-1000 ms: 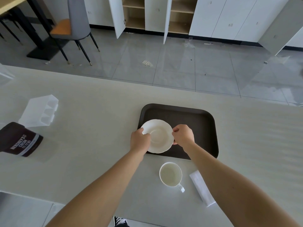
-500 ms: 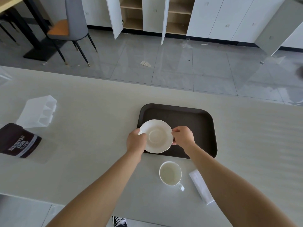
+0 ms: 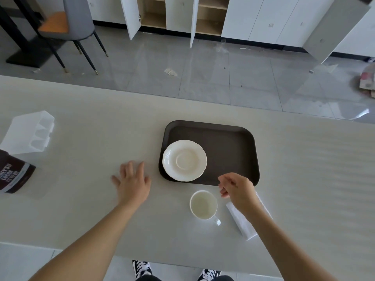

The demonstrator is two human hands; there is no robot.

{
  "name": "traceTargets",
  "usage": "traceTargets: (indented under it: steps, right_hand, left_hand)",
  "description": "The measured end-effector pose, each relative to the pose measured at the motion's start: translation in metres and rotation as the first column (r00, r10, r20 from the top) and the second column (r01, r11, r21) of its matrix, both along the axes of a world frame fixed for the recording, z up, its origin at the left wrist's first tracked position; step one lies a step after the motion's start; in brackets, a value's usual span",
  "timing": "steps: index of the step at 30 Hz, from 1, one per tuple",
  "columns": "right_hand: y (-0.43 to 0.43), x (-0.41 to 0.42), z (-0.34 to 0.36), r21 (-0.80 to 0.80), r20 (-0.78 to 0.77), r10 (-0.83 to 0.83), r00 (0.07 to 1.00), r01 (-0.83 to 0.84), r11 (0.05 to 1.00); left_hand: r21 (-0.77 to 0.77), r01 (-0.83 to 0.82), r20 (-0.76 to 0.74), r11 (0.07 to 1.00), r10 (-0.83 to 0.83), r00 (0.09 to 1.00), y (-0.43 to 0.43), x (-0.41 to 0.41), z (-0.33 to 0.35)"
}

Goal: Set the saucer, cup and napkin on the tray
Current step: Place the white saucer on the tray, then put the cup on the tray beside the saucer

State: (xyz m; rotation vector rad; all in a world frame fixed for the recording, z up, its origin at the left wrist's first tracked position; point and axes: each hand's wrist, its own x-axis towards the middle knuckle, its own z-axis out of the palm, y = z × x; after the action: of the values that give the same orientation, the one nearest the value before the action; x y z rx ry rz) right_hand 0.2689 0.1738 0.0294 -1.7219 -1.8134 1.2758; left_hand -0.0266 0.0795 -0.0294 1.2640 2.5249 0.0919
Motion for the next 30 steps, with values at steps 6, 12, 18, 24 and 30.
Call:
traceTargets:
  steps: [6,12,18,24,30]
  right_hand:
    - [-0.042,0.030,-0.001,0.100,0.078,0.130,0.988,-0.137,0.986]
    - [-0.066,0.041,-0.011,0.001,0.140,0.223,0.965,-0.225,0.974]
    - [-0.079,0.032,-0.017,0.069,0.215,0.194,0.957,-0.213,0.975]
    - [-0.087,0.025,-0.015,0.253,0.250,0.103,0.963,-0.168,0.953]
    - [-0.059,0.033,-0.009,0.449,0.165,0.137,0.977,-0.199,0.871]
  left_hand:
    - [0.088,-0.005,-0.044,0.996,0.009,0.999,-0.009,0.008,-0.022]
    - [0.136,-0.010,-0.064,0.991,0.019,0.998,-0.009,0.008,-0.031]
    - [0.174,0.005,-0.055,0.985,0.005,0.998,-0.012,0.009,-0.029]
    - [0.185,0.000,-0.036,0.983,0.007,0.999,-0.010,0.007,-0.032]
    - [0.211,-0.009,-0.056,0.977,0.021,0.998,-0.004,0.013,-0.039]
